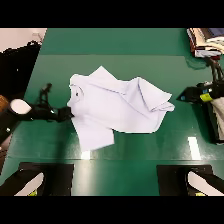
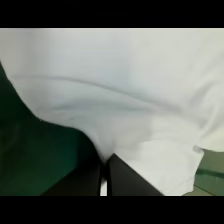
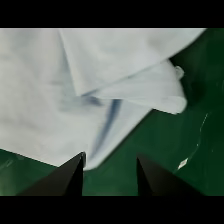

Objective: Fold the shirts.

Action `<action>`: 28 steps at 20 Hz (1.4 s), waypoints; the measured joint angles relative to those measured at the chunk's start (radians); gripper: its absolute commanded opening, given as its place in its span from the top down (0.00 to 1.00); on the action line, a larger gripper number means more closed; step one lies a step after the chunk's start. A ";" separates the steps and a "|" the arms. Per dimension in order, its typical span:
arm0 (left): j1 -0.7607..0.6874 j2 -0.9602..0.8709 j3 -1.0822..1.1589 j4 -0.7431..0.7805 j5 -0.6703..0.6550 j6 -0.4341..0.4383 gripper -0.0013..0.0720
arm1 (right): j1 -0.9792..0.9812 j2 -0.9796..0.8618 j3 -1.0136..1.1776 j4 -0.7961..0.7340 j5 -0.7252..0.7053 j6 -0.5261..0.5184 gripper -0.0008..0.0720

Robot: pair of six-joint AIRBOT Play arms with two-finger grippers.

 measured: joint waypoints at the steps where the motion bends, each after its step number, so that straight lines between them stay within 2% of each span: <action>1: 0.024 0.000 0.036 0.018 -0.008 0.000 0.95 | -0.034 0.005 -0.048 0.001 0.000 0.000 0.56; 6: 0.069 -0.002 0.113 0.058 -0.026 0.002 0.95 | -0.104 -0.021 -0.304 0.120 -0.068 -0.029 0.56; 14: 0.080 -0.004 0.131 0.069 -0.041 0.004 0.95 | 0.080 -0.149 -0.427 0.299 -0.283 -0.048 0.57; 15: 0.080 -0.004 0.131 0.069 -0.042 0.004 0.95 | 0.097 -0.159 -0.430 0.313 -0.301 -0.048 0.62; 16: 0.080 -0.004 0.132 0.069 -0.044 0.004 0.95 | 0.111 -0.163 -0.431 0.314 -0.322 -0.048 0.81; 17: 0.080 -0.004 0.132 0.070 -0.044 0.004 0.95 | 0.119 -0.166 -0.435 0.312 -0.346 -0.049 0.92; 18: 0.080 -0.004 0.132 0.070 -0.045 0.004 0.95 | 0.126 -0.165 -0.436 0.312 -0.363 -0.049 0.97; 21: 0.080 0.005 0.137 0.071 -0.059 0.005 0.95 | 0.132 -0.113 -0.434 0.290 -0.411 -0.051 0.97; 24: 0.081 0.056 0.200 0.072 -0.078 0.009 0.95 | 0.106 -0.008 -0.369 0.302 -0.397 -0.052 0.97; 28: 0.081 0.148 0.453 0.072 -0.122 0.013 0.95 | 0.040 0.154 -0.117 0.306 -0.362 -0.053 0.97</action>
